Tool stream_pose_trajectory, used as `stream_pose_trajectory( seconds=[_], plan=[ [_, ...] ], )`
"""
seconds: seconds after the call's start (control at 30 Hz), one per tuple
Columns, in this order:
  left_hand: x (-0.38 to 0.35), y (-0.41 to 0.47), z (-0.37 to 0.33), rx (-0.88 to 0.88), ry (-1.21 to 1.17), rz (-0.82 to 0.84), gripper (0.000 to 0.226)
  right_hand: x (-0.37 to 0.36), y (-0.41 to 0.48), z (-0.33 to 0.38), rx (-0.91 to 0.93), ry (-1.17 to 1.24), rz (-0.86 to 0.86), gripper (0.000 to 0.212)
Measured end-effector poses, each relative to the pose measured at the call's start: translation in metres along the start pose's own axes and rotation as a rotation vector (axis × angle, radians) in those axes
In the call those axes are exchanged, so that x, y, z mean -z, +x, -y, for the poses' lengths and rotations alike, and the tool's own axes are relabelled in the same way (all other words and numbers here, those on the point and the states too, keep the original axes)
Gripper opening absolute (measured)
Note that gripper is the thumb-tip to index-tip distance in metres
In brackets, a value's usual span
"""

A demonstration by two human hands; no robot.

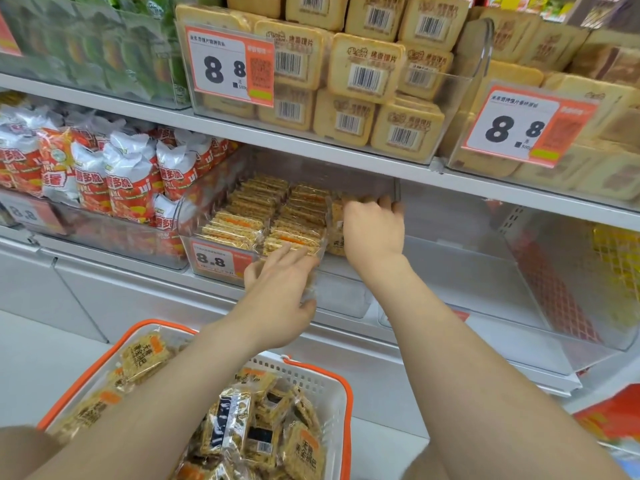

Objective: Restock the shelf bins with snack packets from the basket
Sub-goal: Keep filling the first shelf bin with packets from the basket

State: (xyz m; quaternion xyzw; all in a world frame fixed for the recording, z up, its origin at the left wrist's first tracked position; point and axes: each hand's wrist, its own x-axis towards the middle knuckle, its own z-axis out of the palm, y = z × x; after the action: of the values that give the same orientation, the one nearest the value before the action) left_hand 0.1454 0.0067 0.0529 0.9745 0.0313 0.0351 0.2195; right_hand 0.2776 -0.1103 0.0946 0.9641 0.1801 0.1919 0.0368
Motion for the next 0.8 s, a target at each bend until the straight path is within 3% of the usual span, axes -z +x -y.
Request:
stream_pose_trajectory(
  seconds=[0.23, 0.47, 0.67, 0.8],
  plan=[
    [0.0, -0.001, 0.005, -0.042, 0.067, -0.025, 0.064, 0.008, 0.008, 0.005, -0.048, 0.0, 0.037, 0.047],
    [0.003, 0.005, 0.008, -0.083, 0.253, -0.115, 0.06, 0.015, 0.003, 0.011, 0.042, -0.113, 0.017, 0.029],
    [0.005, 0.015, 0.01, -0.091, 0.308, -0.071, 0.066, 0.003, 0.005, 0.007, 0.045, -0.048, 0.194, 0.044],
    [-0.001, 0.017, 0.015, -0.091, 0.332, -0.04, 0.064, -0.007, 0.006, 0.009, 0.011, -0.039, 0.161, 0.037]
  ],
)
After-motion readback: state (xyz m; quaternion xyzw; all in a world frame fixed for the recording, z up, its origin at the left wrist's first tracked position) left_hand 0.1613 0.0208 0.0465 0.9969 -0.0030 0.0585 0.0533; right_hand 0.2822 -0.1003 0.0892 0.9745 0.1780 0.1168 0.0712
